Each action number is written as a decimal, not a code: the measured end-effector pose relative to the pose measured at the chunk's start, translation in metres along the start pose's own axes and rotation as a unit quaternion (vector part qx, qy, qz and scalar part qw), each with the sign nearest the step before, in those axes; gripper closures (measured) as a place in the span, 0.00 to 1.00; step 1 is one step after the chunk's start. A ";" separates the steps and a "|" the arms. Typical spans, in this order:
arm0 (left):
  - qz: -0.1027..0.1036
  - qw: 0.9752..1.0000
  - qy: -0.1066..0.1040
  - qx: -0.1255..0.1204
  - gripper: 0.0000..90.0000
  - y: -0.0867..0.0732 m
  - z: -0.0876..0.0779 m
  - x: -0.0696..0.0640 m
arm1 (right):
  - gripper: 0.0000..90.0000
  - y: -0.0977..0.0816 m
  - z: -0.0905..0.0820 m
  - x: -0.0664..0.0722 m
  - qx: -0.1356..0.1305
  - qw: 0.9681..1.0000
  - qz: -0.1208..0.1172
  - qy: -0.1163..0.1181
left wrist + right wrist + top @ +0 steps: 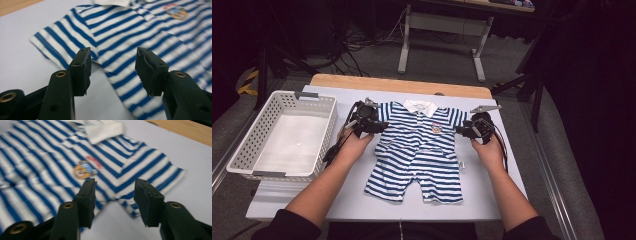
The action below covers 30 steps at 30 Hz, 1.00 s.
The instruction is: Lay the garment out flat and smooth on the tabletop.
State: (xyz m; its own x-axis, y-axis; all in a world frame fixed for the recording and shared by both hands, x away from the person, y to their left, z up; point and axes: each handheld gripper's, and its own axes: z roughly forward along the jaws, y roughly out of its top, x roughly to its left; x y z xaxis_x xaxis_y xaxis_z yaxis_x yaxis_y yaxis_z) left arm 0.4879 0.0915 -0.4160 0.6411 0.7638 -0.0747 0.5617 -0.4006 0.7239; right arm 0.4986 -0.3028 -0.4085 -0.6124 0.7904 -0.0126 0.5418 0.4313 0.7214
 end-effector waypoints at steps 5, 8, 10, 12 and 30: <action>0.035 0.998 -0.046 -0.004 0.51 -0.007 -0.014 -0.009 | 0.36 -0.005 -0.014 0.022 -0.016 0.998 -0.036 0.045; 0.057 0.996 -0.069 0.000 0.50 -0.012 -0.021 -0.015 | 0.27 -0.008 -0.023 0.031 -0.028 0.996 -0.046 0.075; 0.070 0.994 -0.083 0.000 0.49 -0.016 -0.025 -0.021 | 0.30 -0.010 -0.028 0.036 -0.037 0.993 -0.057 0.097; 0.079 0.992 -0.094 0.002 0.49 -0.020 -0.029 -0.025 | 0.32 -0.013 -0.034 0.043 -0.040 0.991 -0.069 0.106; 0.142 0.975 -0.172 0.020 0.52 -0.045 -0.049 -0.050 | 0.60 -0.040 -0.054 0.094 -0.008 0.966 -0.169 0.198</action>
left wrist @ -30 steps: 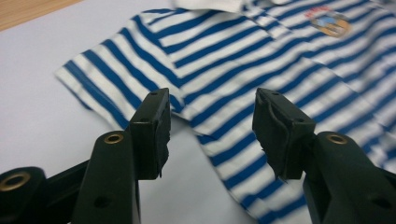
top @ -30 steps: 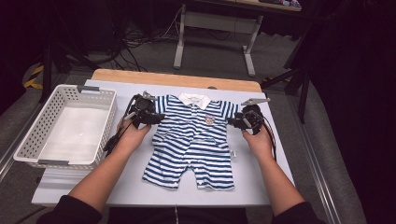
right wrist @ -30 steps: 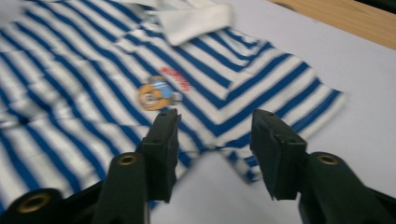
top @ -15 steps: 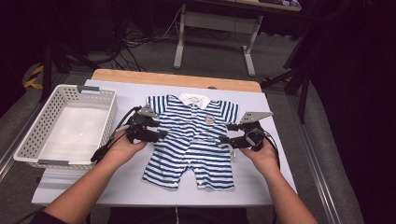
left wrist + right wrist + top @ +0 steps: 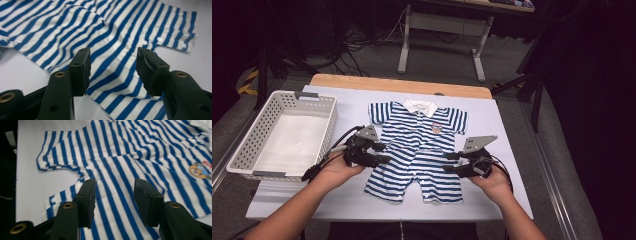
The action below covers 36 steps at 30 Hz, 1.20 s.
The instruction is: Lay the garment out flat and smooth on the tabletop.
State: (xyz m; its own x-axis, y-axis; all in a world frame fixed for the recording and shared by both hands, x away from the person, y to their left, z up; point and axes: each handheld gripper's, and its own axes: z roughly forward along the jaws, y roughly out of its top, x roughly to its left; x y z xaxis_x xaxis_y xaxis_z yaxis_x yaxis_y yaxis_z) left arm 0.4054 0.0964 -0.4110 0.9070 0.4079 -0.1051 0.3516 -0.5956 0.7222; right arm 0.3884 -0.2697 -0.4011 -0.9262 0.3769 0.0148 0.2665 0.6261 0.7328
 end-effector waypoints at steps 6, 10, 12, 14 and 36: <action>0.028 0.999 -0.024 0.033 0.56 -0.008 0.007 -0.010 | 0.63 -0.012 0.006 0.016 0.017 0.999 -0.015 0.028; 0.042 0.997 -0.045 0.051 0.57 -0.015 0.009 -0.014 | 0.67 -0.019 0.009 0.024 0.031 0.998 -0.023 0.046; 0.051 0.996 -0.054 0.058 0.58 -0.018 0.009 -0.017 | 0.67 -0.022 0.011 0.027 0.037 0.997 -0.028 0.057; 0.062 0.994 -0.067 0.065 0.59 -0.022 0.009 -0.020 | 0.68 -0.024 0.013 0.031 0.044 0.996 -0.029 0.068; 0.118 0.974 -0.128 0.144 0.73 -0.038 0.024 -0.038 | 0.79 -0.037 0.024 0.053 0.123 0.983 -0.083 0.104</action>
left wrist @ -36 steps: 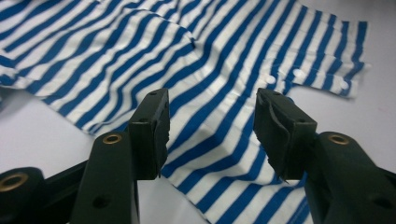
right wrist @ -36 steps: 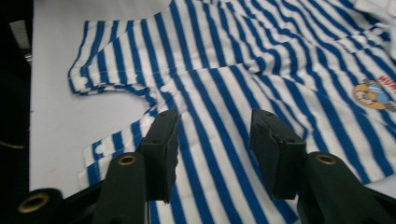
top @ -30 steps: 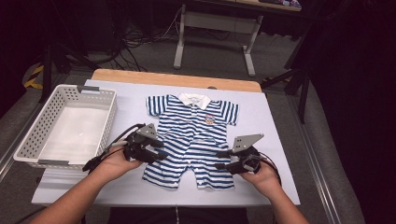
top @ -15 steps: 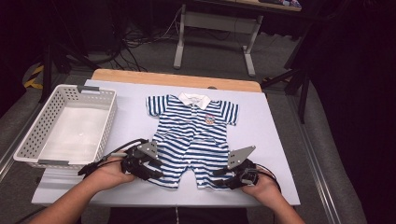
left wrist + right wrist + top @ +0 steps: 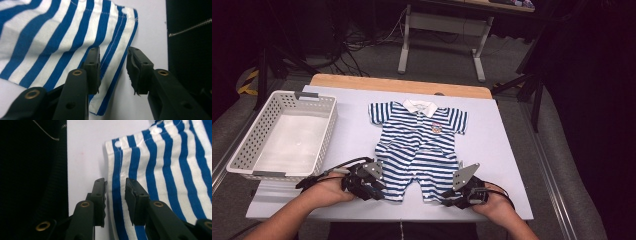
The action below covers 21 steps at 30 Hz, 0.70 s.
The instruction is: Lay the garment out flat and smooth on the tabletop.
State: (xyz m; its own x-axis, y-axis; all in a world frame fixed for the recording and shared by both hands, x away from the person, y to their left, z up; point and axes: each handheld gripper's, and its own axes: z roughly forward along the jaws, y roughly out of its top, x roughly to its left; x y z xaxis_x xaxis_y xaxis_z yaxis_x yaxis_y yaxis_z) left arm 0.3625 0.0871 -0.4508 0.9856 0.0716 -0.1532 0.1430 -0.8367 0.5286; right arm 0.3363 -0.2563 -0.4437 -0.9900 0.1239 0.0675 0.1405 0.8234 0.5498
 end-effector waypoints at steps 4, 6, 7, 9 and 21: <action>0.008 1.000 0.016 0.002 0.80 0.000 0.001 -0.001 | 0.86 0.000 0.001 0.001 0.000 1.000 -0.019 -0.014; 0.019 0.999 0.038 0.003 0.87 0.000 0.001 -0.004 | 0.91 -0.001 0.001 0.002 -0.001 0.999 -0.031 -0.023; 0.020 0.999 0.044 0.004 0.92 0.000 0.002 -0.005 | 0.94 -0.001 0.001 0.001 -0.004 0.999 -0.031 -0.025; 0.026 0.998 0.050 0.007 0.97 0.001 0.002 -0.006 | 0.98 -0.002 0.001 0.000 -0.008 0.999 -0.024 -0.022; 0.026 1.000 0.001 -0.003 0.99 0.002 -0.004 -0.016 | 1.00 -0.007 -0.010 0.007 0.005 1.000 -0.015 0.002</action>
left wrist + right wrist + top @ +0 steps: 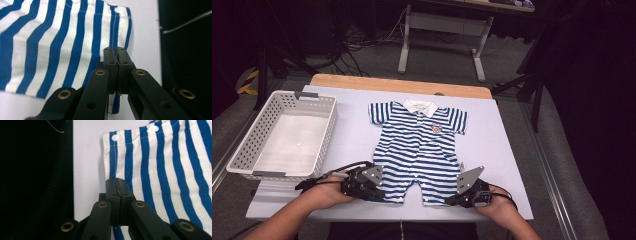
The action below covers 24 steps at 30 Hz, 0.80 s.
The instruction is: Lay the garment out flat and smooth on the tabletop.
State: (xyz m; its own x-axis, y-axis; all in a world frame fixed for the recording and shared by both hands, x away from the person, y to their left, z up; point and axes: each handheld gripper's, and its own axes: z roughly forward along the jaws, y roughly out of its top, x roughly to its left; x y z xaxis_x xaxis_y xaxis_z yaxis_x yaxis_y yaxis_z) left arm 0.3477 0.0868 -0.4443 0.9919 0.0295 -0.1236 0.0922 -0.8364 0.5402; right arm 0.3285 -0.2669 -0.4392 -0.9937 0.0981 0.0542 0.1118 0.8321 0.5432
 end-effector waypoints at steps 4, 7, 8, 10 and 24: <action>-0.002 1.000 -0.016 -0.005 0.99 -0.001 0.000 -0.003 | 1.00 -0.004 -0.005 0.003 0.005 1.000 0.004 0.006; -0.005 1.000 -0.022 -0.003 0.99 -0.002 0.002 -0.005 | 1.00 -0.007 -0.007 0.006 0.010 1.000 0.009 0.013; -0.004 1.000 -0.023 -0.003 0.99 -0.003 0.003 -0.005 | 1.00 -0.007 -0.007 0.006 0.011 1.000 0.009 0.014; -0.008 1.000 -0.029 -0.001 0.99 -0.004 0.005 -0.006 | 1.00 -0.008 -0.006 0.008 0.015 1.000 0.012 0.021; -0.022 0.998 -0.053 -0.022 0.94 -0.005 0.003 -0.005 | 0.93 -0.006 -0.009 0.010 0.001 0.999 0.007 0.048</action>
State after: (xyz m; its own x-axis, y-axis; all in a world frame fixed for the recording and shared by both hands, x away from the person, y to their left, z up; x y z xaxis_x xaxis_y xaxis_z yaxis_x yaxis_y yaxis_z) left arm 0.3420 0.0891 -0.4494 0.9723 0.0052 -0.2338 0.1409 -0.8110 0.5678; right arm 0.3178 -0.2760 -0.4347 -0.9883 0.0564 0.1415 0.1248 0.8323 0.5401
